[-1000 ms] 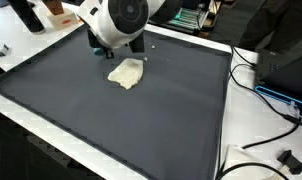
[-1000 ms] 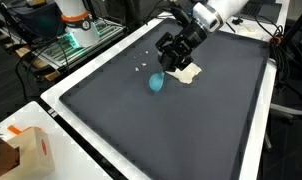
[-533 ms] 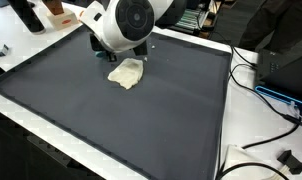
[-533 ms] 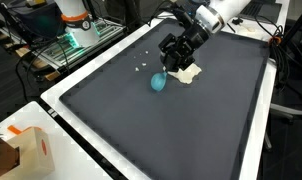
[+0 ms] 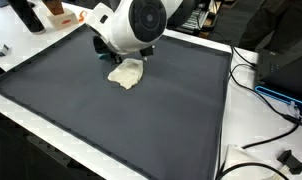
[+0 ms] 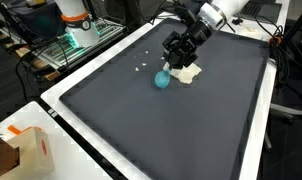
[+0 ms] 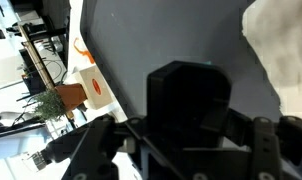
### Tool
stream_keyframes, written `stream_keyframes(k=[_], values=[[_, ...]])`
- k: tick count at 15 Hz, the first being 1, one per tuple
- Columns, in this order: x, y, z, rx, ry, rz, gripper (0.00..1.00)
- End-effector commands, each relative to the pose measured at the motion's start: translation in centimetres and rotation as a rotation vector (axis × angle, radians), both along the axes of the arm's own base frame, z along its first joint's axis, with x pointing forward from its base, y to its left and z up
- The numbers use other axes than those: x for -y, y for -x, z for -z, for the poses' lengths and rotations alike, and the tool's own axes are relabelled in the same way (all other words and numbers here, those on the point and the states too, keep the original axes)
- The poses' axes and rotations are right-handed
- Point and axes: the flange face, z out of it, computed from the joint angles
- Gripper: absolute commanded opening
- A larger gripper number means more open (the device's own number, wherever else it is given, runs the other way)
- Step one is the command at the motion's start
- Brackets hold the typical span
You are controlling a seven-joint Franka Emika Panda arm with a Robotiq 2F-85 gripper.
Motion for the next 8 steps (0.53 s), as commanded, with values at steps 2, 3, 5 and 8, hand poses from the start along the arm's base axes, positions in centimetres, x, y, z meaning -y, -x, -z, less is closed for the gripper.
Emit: stream_keyframes(k=[2,3,5,8], values=[[-1.6,-1.1,0.1,-0.015,-0.043,-0.039,0.19],[-1.7,-1.3,0.0,-0.016,-0.047,-0.048,0.19],[-2.2,-1.7,-0.3,-0.019,-0.063,-0.072,0.19],[-2.7,-2.4,-0.6,-0.021,-0.081,-0.110,0.19]])
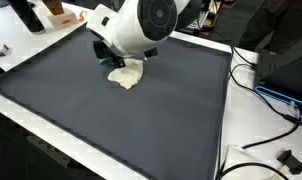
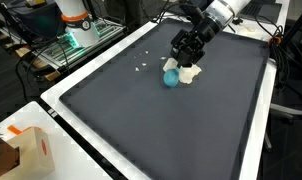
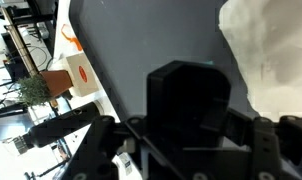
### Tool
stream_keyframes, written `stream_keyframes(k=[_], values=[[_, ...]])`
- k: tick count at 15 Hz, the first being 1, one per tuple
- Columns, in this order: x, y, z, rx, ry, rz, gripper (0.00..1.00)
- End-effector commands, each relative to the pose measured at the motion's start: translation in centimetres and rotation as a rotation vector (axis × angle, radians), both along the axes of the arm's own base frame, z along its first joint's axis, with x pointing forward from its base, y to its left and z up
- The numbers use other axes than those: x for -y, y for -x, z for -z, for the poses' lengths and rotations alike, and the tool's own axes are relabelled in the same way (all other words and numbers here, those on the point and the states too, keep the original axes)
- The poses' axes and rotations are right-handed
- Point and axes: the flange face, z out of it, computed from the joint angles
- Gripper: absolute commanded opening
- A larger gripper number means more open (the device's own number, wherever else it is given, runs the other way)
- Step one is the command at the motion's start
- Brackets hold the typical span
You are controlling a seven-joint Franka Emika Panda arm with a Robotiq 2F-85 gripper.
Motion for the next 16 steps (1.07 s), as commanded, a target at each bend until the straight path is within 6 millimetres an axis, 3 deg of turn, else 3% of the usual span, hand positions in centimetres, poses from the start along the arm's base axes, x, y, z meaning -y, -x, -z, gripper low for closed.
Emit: stream_keyframes(k=[1,16], values=[[-0.9,-1.1,0.1,-0.006,-0.039,-0.042,0.19],[-1.8,-2.6,-3.1,-0.024,-0.190,-0.231,0.19]])
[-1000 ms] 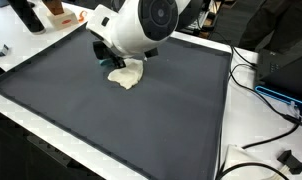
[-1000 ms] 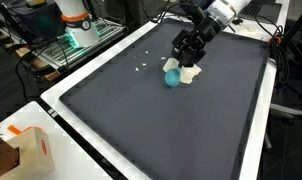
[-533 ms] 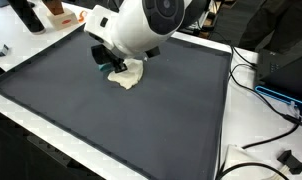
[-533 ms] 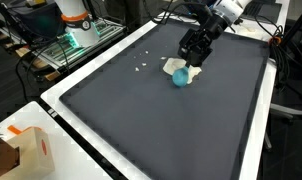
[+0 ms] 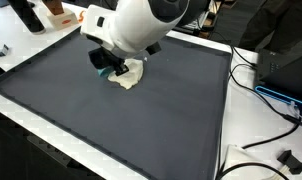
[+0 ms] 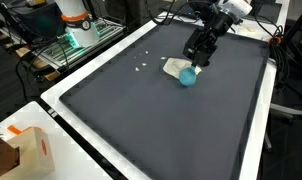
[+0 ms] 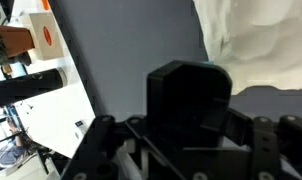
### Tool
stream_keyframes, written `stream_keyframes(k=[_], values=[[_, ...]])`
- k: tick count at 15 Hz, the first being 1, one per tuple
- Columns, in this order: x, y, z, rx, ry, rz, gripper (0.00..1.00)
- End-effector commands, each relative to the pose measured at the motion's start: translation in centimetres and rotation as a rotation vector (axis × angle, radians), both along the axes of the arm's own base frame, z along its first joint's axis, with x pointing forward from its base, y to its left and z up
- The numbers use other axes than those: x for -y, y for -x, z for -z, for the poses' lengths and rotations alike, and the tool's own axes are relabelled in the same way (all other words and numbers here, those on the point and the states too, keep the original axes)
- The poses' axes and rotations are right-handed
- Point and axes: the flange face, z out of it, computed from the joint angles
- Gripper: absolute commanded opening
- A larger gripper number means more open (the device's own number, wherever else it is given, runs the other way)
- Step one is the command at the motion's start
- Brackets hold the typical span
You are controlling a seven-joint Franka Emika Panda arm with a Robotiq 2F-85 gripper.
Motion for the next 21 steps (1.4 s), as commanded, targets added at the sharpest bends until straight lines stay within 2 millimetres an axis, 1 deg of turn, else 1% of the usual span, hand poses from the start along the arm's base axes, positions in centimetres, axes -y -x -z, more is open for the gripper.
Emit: stream_keyframes(k=[1,8,13,18,21], values=[[0.2,-0.1,-1.5,-0.010,-0.082,-0.043,0.19],[1.6,-0.1,-5.3,-0.038,-0.263,-0.129,0.19],[3.0,0.4,-8.1,-0.066,-0.429,-0.197,0.19],[5.3,0.7,-10.6,-0.081,-0.658,-0.274,0.19],[7.2,0.8,-11.7,-0.069,-0.797,-0.312,0.19]])
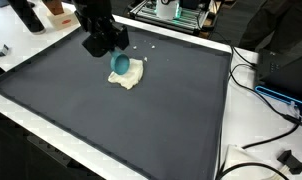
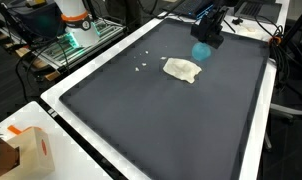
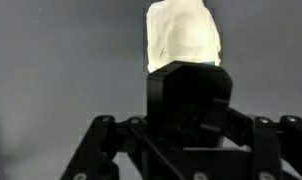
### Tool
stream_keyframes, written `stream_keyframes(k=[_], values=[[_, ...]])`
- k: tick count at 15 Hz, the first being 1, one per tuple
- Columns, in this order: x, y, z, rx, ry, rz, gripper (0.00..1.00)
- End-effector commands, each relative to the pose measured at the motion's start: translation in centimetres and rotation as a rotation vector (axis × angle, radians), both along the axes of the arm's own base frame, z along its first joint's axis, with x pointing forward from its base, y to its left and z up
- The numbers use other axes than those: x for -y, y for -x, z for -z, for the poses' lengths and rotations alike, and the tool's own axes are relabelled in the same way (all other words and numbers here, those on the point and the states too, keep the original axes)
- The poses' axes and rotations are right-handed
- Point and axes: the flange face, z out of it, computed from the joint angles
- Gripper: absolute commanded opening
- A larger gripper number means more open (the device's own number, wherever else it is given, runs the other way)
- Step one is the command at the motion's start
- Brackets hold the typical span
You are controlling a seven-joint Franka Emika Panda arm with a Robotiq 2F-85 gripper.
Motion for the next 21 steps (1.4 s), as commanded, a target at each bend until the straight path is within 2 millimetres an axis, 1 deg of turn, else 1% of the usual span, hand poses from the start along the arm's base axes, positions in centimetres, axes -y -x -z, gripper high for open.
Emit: stream_keyframes(k=[1,4,9,12,15,21], values=[[2.4,0.8,-1.3,0.022,-0.184,-0.044,0.19],[4.5,0.8,-1.6,0.042,-0.332,-0.086,0.19],[7.6,1.1,-0.7,0.054,-0.594,-0.141,0.19],[9.2,1.7,0.2,0.045,-0.752,-0.151,0.19],[10.5,2.4,1.7,-0.002,-0.896,-0.113,0.19],[12.0,3.5,4.4,-0.122,-1.108,-0.005,0.19]])
